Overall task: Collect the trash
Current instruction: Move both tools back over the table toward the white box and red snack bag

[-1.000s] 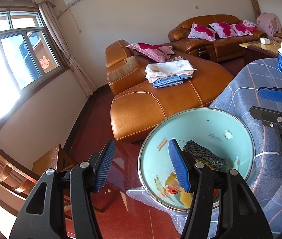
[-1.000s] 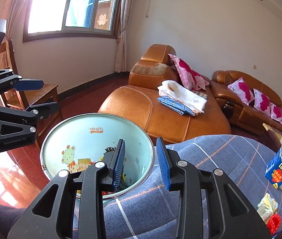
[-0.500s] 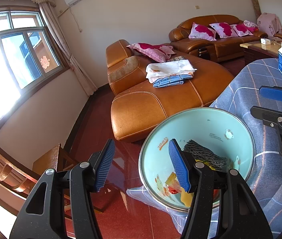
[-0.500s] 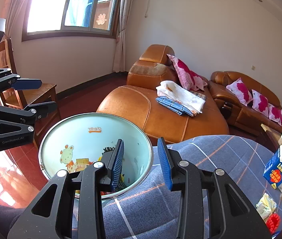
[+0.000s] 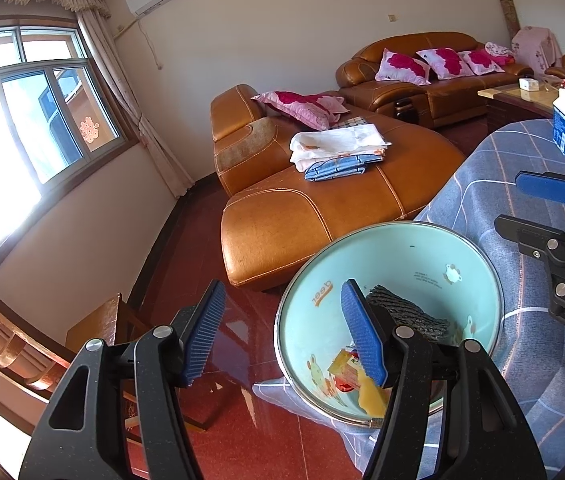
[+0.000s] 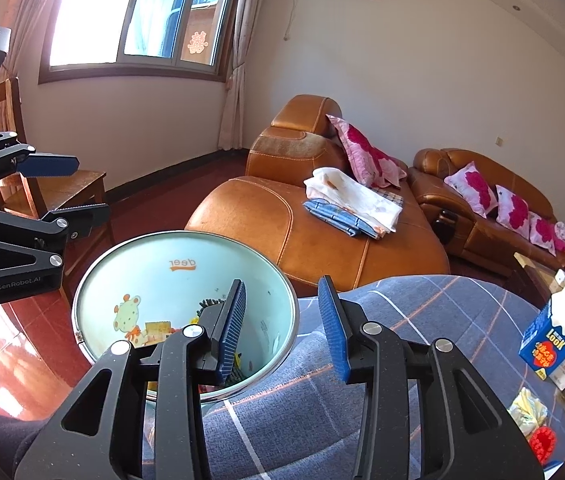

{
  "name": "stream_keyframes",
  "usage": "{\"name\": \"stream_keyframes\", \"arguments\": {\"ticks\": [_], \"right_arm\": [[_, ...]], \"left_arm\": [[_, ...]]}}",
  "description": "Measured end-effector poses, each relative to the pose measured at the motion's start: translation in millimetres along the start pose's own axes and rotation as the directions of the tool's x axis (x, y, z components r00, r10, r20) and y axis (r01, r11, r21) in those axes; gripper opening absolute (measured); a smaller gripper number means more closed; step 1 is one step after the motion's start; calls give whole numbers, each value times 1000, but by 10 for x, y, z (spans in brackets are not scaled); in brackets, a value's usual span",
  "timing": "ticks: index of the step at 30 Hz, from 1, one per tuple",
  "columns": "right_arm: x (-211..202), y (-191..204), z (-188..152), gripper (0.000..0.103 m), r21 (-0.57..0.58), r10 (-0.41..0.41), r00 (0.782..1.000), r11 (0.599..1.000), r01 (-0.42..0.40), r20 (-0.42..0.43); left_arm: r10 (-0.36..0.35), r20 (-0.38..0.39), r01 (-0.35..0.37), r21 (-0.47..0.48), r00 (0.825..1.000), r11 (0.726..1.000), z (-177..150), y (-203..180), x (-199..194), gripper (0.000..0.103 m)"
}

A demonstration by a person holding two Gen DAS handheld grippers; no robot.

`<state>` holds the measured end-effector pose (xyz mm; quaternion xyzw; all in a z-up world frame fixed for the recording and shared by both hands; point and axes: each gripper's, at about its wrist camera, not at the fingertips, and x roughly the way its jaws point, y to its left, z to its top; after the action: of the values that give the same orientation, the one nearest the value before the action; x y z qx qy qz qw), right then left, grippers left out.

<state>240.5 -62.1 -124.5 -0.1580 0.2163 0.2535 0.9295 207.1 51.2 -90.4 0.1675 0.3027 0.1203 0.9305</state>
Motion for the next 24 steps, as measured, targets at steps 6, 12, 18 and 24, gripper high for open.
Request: {"name": "stream_keyframes", "arguments": {"ticks": [6, 12, 18, 24], "right_arm": [[-180, -109, -31, 46, 64, -100, 995, 993, 99, 1], [-855, -474, -237, 55, 215, -243, 970, 947, 238, -5], [-1658, -932, -738, 64, 391, -428, 901, 818, 421, -73], [-2021, -1325, -1338, 64, 466, -556, 794, 650, 600, -246]], "left_arm": [[-28, 22, 28, 19, 999, 999, 31, -145, -105, 71], [-131, 61, 126, 76, 990, 989, 107, -603, -303, 79], [-285, 103, 266, 168, 953, 949, 155, -1249, -624, 90], [-398, 138, 355, 259, 907, 898, 199, -1853, -918, 93]]}}
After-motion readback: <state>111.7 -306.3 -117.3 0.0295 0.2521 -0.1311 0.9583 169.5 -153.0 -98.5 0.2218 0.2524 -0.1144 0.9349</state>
